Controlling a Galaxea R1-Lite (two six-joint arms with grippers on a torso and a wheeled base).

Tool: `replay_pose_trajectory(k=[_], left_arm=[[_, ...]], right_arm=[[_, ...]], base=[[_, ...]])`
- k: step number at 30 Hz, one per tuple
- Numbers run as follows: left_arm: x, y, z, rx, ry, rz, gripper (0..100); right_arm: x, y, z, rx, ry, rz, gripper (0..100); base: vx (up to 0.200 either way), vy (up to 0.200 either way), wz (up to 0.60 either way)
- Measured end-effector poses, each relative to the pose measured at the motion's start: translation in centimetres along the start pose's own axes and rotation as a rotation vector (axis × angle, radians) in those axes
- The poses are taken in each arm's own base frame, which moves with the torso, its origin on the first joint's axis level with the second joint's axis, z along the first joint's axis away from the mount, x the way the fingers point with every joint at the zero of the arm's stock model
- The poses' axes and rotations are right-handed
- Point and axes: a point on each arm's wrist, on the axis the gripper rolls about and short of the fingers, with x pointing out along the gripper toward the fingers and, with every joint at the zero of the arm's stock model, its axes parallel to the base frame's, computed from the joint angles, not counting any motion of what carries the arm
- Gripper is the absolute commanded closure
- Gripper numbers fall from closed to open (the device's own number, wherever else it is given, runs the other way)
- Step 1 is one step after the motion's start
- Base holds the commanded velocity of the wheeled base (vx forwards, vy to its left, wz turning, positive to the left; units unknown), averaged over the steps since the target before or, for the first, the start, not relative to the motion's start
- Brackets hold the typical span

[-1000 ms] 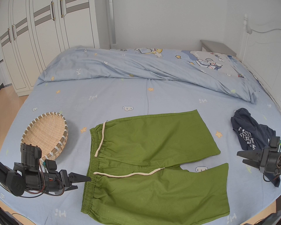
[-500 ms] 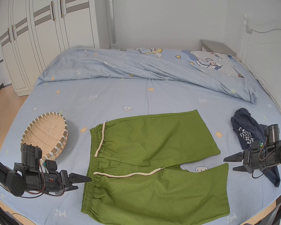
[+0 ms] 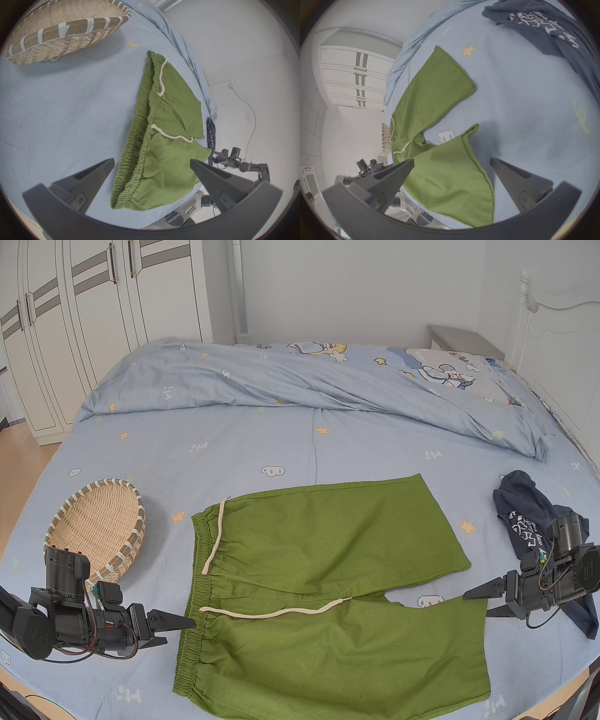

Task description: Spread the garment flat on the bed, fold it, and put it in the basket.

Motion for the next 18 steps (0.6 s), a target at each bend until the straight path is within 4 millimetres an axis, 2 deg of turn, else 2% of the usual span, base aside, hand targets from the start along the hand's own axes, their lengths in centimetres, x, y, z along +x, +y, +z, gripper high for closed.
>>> replay_pose_trajectory(k=[16,17,18], left_arm=[[0.0,0.0,0.0,0.0,0.0,0.0,0],[0.0,0.0,0.0,0.0,0.0,0.0,0],[0.0,0.0,0.0,0.0,0.0,0.0,0]], right_arm=[[1.2,0.7,0.7,-0.117,-0.061,0.056,0],[1.3,0.8,0.7,-0.118,-0.057,0.058,100],[1.4,0.9,0.6,-0.12,-0.051,0.061,100]], base=[[0.0,0.0,0.0],[0.0,0.0,0.0],[0.0,0.0,0.0]])
